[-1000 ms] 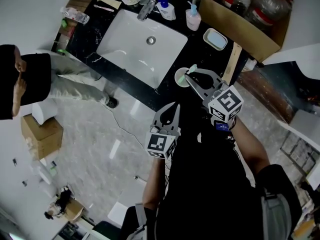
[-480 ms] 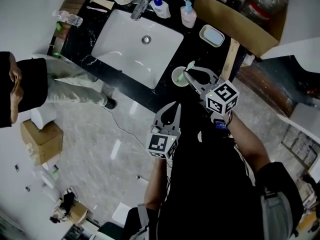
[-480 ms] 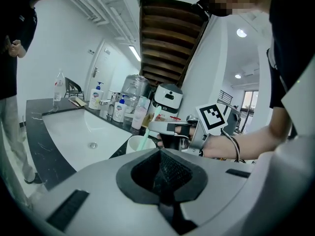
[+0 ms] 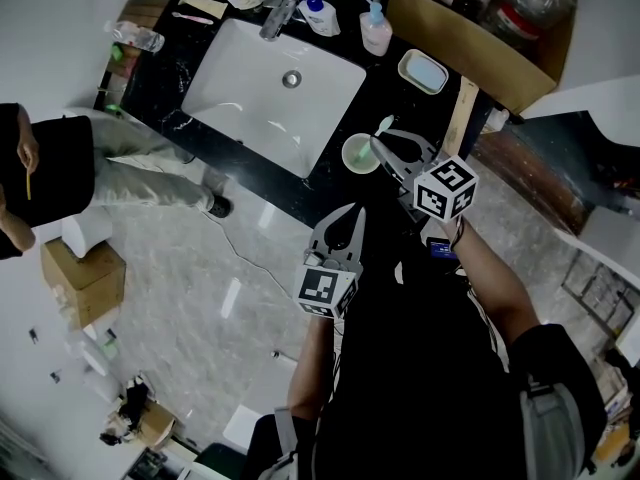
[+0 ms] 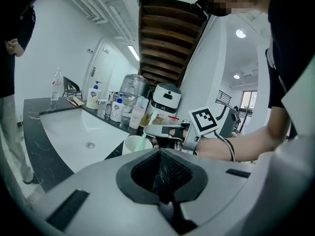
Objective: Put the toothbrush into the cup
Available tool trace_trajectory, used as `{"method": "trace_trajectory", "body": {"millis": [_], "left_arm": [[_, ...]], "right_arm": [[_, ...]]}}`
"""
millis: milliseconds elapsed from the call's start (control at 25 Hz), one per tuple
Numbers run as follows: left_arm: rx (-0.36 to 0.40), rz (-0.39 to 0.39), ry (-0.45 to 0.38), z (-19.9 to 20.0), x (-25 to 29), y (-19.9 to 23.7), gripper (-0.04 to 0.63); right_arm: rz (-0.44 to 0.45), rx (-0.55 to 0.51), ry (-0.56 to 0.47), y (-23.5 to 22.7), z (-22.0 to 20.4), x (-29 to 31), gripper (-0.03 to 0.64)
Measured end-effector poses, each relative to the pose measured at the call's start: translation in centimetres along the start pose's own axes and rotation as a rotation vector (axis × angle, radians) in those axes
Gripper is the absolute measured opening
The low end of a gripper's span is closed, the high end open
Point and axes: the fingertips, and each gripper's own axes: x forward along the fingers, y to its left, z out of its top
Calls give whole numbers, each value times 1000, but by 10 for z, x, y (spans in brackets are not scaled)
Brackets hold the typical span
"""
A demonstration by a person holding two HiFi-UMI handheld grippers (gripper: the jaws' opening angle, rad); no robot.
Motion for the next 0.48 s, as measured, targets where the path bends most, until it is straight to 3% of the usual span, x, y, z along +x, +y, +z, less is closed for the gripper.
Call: {"method": "trace_trajectory", "body": {"millis": [200,480], "left_arm": [[-3,-3,-3,0,1,-4,11],[0,-3,-3,1,1,-7,12]], "right_arm": [[4,73,-4,-11,-2,0,38],[23,95,-11,-13,-1,1,38]]}}
